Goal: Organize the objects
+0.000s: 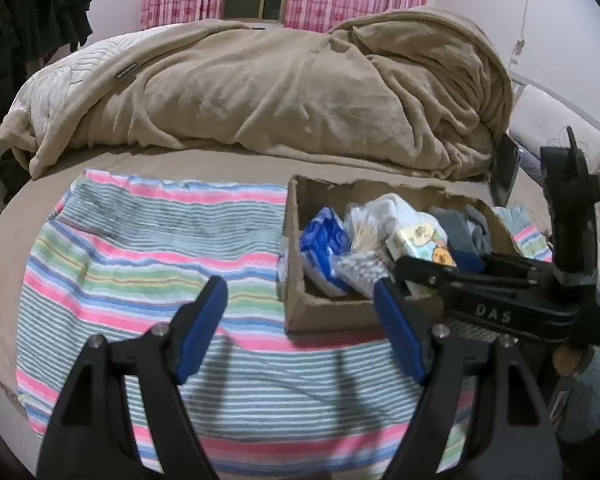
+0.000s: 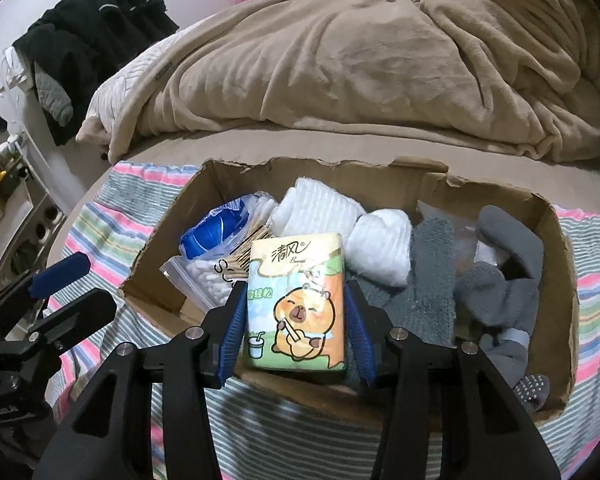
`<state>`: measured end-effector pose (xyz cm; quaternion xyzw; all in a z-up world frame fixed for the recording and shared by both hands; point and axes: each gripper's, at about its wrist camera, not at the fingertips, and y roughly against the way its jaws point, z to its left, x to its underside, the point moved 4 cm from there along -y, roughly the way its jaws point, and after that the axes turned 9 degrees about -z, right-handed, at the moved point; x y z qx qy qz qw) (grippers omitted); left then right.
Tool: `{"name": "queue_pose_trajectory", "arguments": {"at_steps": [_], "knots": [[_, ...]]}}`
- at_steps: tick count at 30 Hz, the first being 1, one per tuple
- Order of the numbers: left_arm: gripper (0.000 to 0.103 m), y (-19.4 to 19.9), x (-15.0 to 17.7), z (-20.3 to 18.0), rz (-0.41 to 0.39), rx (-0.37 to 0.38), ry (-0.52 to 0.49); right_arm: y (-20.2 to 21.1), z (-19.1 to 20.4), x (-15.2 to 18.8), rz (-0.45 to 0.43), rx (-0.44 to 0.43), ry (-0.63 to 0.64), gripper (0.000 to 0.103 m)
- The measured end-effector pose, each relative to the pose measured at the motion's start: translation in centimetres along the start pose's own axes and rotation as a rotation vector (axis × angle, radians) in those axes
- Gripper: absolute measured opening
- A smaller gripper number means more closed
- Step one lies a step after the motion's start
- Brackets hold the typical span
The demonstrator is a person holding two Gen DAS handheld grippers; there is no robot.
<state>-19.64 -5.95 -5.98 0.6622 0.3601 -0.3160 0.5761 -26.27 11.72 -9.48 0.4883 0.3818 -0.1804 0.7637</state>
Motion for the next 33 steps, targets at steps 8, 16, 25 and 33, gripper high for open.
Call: {"name": "queue_pose_trajectory", "arguments": {"at_steps": [8,16,25,33], "knots": [[0.077,1.0,-0.1,-0.3,-0.007,-0.004,-0.009,2.0,-0.1,-0.4,-0.056,0.016,0.003,0.074],[0.077,2.8,-0.1,-1.0,-0.016,0.001,-0.015,4.6,0.3,-0.6,-0.097,0.042,0.026,0.075],[0.077,6.5,-0.1,-1.5,-0.046,0.007,-0.005,8.4,1.6,0.3,-0.142,0.086,0.072,0.075],[0.077,9.4,0.0,-2.8,-0.069,0.023,-0.012,11.7,2.0,1.3,-0.15,0.094,0.078,0.075]]}}
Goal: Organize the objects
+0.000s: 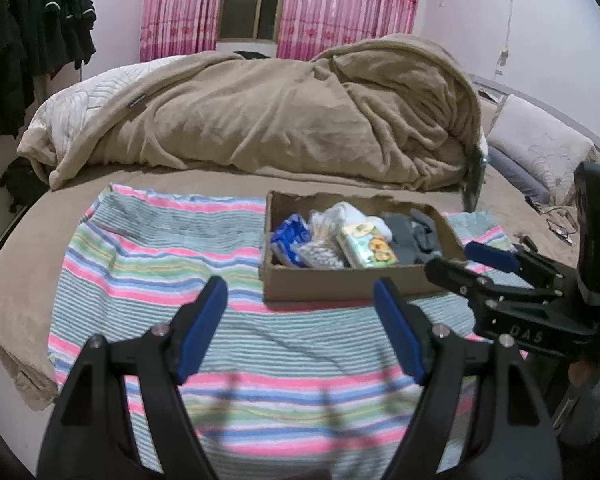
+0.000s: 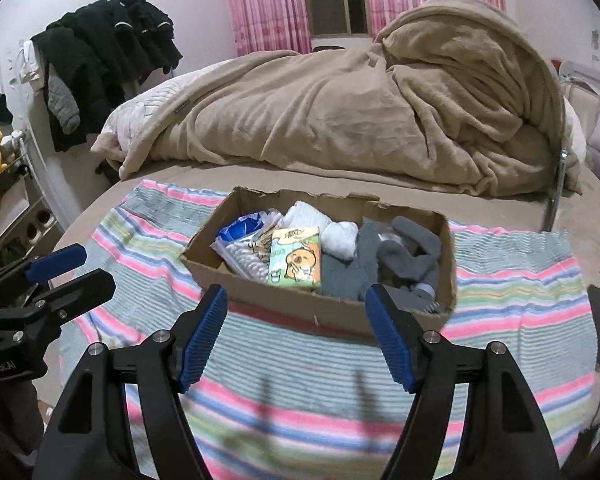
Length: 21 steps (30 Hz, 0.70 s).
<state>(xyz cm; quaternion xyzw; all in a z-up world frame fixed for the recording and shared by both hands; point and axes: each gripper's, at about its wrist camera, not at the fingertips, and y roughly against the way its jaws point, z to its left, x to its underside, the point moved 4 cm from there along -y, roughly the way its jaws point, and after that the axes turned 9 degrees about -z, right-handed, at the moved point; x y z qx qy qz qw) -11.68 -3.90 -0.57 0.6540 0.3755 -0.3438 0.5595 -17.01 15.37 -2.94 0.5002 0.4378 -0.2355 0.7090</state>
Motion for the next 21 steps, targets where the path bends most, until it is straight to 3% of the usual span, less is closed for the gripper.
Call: {"name": "queue_pose_trajectory", "arguments": {"at_steps": [4,7,21], "knots": [[0.078,1.1,0.5,-1.0,0.003,0.008,-0.013,1.8,-0.2,0.4,-0.002,0.0,-0.008,0.075],[0.087,2.2,0.9,-1.9,-0.006,0.012,-0.02,3.4,-0.4,0.9,-0.006,0.004,-0.015,0.075],[0.09,4.6,3.5,-3.7,0.021,0.036,0.003,7.9,-0.6,3.5,-0.009,0.024,-0.017,0.075]]}}
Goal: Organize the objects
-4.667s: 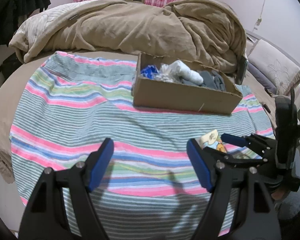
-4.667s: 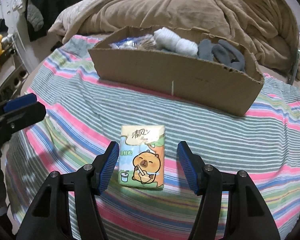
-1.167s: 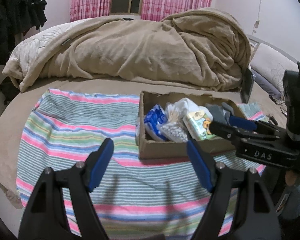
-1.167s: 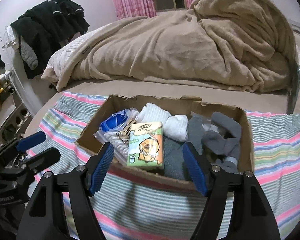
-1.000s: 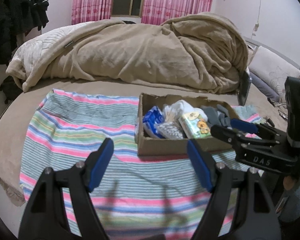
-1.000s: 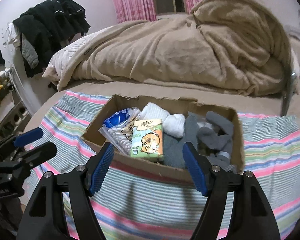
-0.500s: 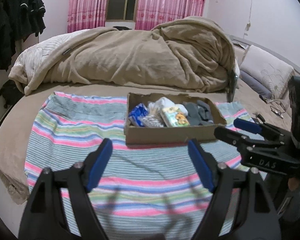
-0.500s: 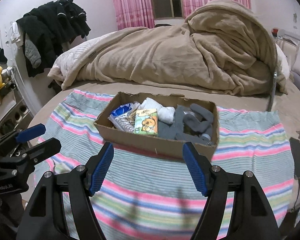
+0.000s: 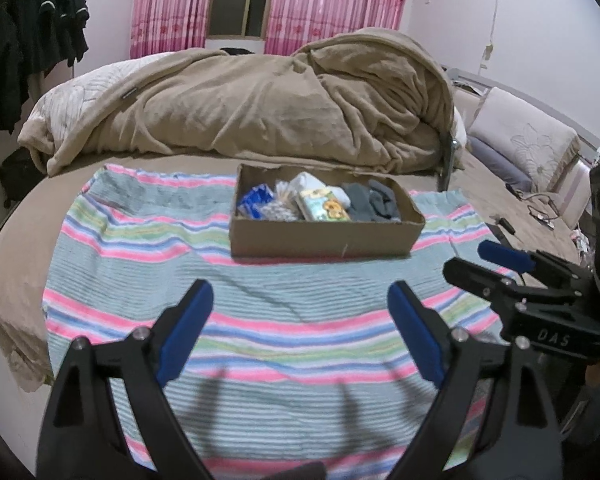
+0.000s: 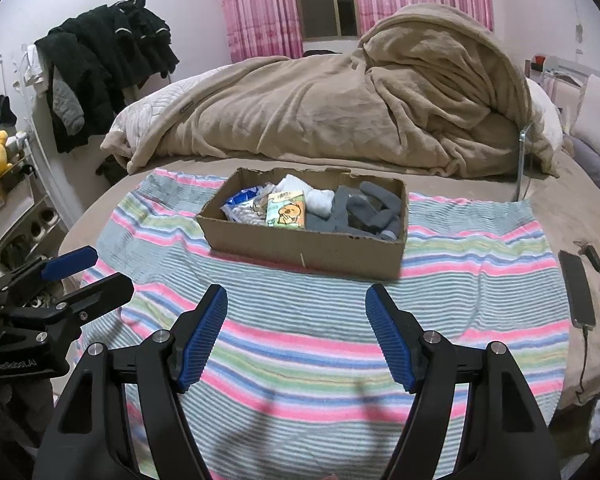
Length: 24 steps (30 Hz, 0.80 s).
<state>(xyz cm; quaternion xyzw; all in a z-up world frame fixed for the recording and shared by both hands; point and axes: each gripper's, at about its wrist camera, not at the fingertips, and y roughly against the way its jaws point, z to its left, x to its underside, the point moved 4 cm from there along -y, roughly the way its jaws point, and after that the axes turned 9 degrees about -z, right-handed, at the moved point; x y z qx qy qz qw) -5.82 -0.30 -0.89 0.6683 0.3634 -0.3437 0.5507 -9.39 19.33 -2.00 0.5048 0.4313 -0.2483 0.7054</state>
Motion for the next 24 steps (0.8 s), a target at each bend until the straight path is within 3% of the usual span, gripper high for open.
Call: {"name": "queue_pose_trajectory", "arguments": {"at_steps": [11,24], "knots": [[0.091,0.3,2.5,-1.3,0.04,0.021,0.001,1.0,-0.5,2.5,0.036,0.001,-0.025,0.075],[0.091,0.3,3.4,-0.6,0.039,-0.034,0.013,1.1,-0.6,3.6,0.051,-0.008,-0.035,0.075]]}}
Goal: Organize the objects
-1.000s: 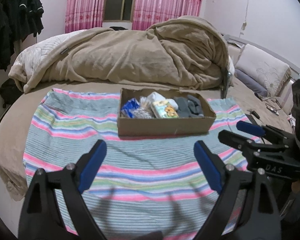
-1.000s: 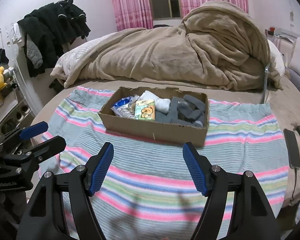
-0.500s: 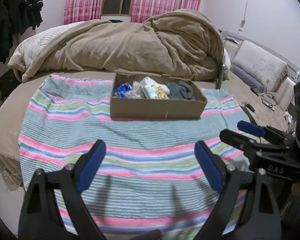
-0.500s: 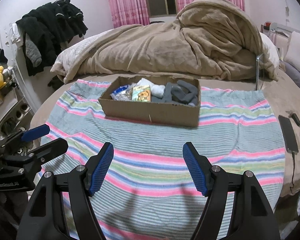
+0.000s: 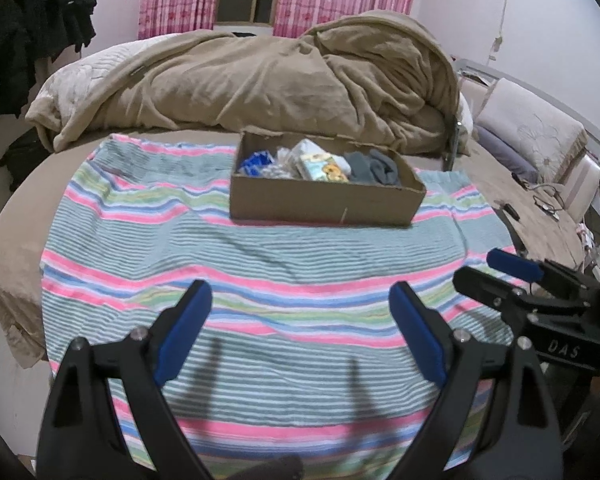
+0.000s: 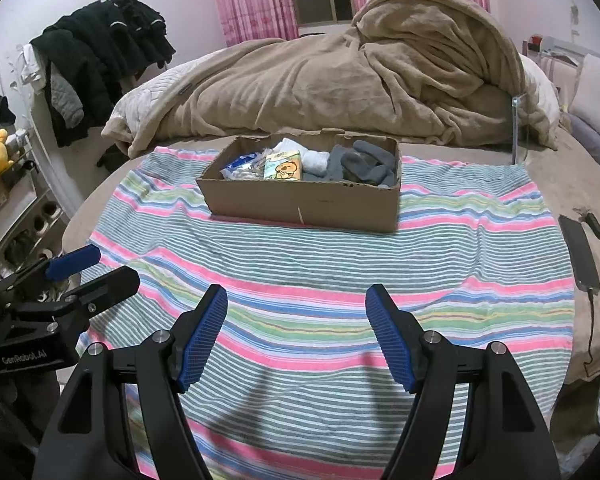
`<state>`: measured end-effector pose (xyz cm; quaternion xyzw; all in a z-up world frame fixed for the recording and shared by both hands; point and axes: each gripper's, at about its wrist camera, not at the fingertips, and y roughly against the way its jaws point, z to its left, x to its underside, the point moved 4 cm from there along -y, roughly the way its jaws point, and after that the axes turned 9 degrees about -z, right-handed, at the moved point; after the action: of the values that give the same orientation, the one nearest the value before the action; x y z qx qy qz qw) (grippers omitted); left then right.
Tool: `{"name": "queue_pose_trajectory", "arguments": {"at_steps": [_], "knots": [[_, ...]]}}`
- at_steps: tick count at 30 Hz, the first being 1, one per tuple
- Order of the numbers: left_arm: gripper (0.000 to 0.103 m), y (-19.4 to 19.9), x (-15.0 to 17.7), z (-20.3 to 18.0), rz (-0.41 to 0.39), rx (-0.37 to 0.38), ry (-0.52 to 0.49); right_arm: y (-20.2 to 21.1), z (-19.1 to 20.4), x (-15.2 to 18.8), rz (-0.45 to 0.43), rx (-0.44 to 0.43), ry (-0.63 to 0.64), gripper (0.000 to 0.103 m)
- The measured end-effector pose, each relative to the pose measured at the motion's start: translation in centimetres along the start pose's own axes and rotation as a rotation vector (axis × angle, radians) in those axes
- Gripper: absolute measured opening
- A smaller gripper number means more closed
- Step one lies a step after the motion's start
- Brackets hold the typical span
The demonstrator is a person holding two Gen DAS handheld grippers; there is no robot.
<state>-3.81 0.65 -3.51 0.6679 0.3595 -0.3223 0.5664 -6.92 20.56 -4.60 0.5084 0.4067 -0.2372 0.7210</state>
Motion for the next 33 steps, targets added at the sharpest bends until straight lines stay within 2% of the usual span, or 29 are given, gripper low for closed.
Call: {"name": "queue_pose_trajectory", "arguments": {"at_steps": [33], "knots": [[0.092,0.01,-0.15,-0.23,-0.01,-0.001,-0.009,-0.35,0.21,0.13,0.01,-0.007,0.007,0.075]]}}
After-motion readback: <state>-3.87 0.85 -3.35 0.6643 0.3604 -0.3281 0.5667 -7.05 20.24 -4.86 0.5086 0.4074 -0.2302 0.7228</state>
